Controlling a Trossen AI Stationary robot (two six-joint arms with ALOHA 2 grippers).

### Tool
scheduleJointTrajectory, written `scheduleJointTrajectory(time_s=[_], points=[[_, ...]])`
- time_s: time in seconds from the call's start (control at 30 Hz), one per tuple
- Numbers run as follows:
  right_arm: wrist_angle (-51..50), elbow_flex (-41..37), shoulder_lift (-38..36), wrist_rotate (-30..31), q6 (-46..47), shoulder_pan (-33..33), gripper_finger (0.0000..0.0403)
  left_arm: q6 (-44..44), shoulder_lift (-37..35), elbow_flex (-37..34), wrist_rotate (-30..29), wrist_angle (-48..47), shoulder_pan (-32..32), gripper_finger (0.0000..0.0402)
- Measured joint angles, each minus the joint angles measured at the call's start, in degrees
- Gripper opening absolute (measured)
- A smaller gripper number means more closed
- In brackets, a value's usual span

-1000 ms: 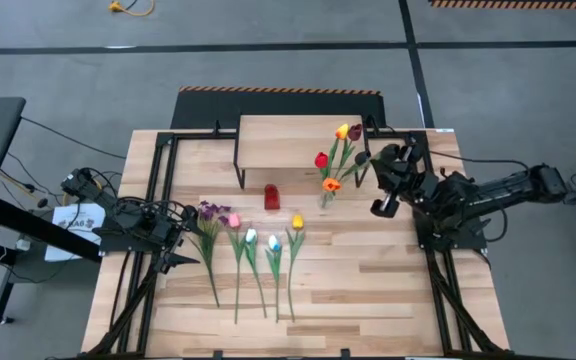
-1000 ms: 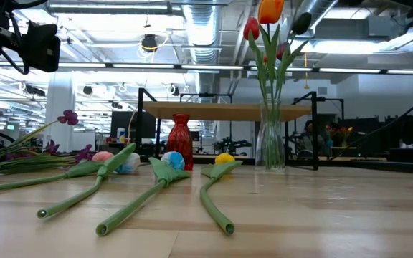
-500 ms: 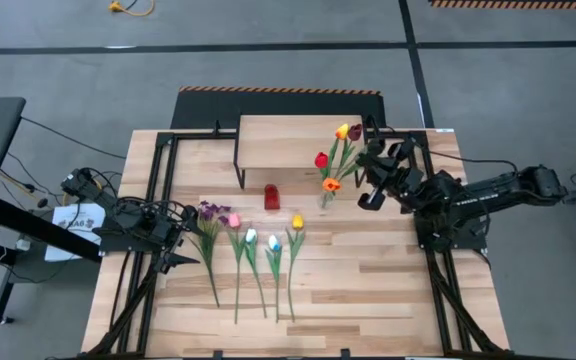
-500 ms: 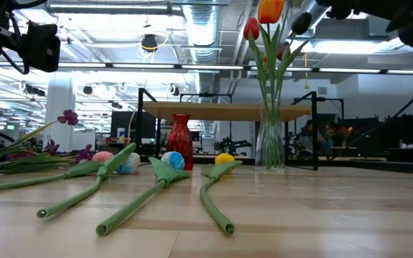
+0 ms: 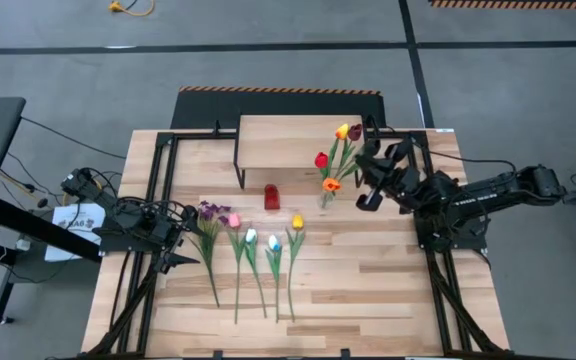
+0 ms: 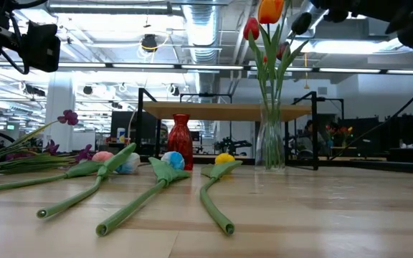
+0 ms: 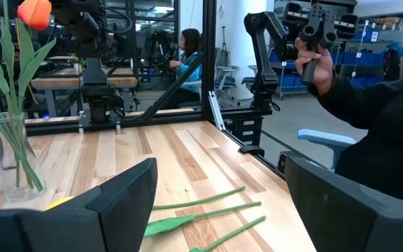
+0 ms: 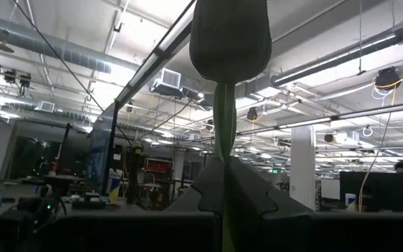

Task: Pick and place flowers into a vace then onto a shelf
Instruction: Put the black flower into the transparent vase

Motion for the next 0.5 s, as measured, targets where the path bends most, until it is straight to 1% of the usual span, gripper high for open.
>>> scheduleJointTrajectory(time_s=[0.5], points=[[-1.64, 0.00, -0.02, 0.44, 0.04, 0.00, 0.0002, 0.02, 0.00, 0.00, -0.01, 0.00, 0.02, 0.0302]])
